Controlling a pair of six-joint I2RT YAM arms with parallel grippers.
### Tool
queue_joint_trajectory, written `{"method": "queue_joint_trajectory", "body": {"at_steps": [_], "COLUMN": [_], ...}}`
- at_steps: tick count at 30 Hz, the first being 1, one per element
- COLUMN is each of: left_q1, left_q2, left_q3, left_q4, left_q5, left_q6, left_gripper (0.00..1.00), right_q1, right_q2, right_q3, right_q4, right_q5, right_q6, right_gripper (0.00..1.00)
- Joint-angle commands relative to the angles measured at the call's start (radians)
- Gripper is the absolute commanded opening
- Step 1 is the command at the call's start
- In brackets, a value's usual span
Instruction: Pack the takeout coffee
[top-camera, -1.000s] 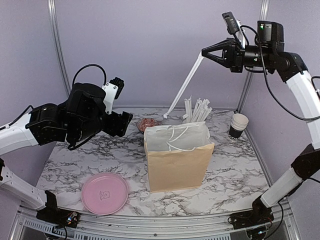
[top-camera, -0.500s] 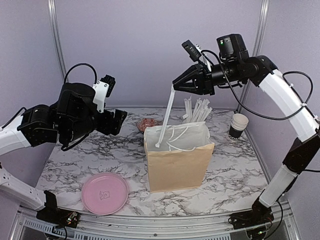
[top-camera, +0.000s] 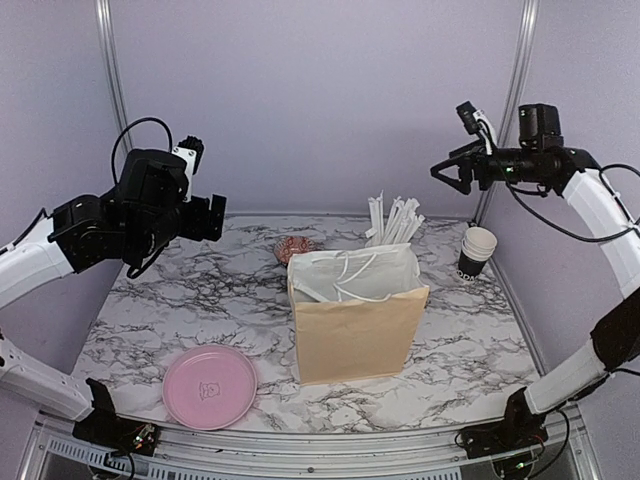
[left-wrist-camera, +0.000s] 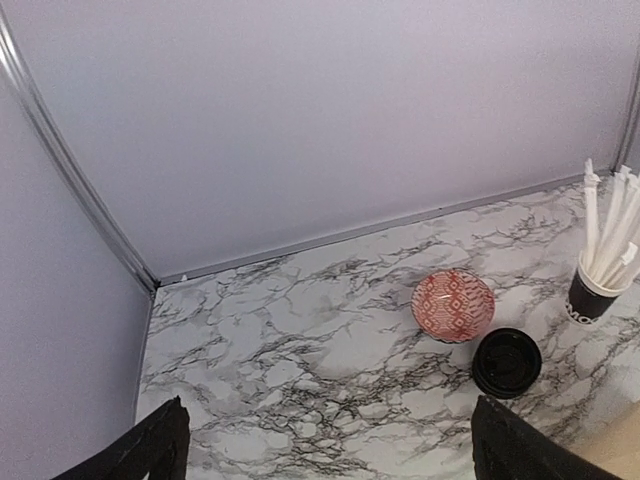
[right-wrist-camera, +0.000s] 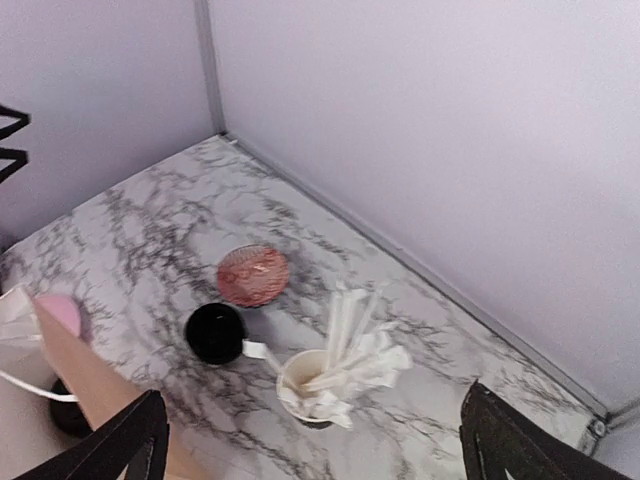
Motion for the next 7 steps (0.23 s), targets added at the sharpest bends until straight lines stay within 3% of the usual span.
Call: {"method": "queue_joint_trajectory", "body": {"at_steps": [1, 7], "left_q1": [0.148, 0.345], "left_q2": [-0.01, -0.039], "left_q3": [0.028, -0.047], "left_q4": [0.026, 0.078], "left_q5": [-0.026, 0.015], "left_q6": [-0.004, -0.067], "left_gripper": [0.99, 0.99], "right_q1": [-0.173, -0.216], "right_q2": [-0.082, -0.173], "right_q3": [-0.14, -0.304], "right_q4": [0.281, 0.411], "right_q5": [0.2, 0.556], "right_q6": [0.17, 0.171], "right_gripper": [0.99, 0.99]}}
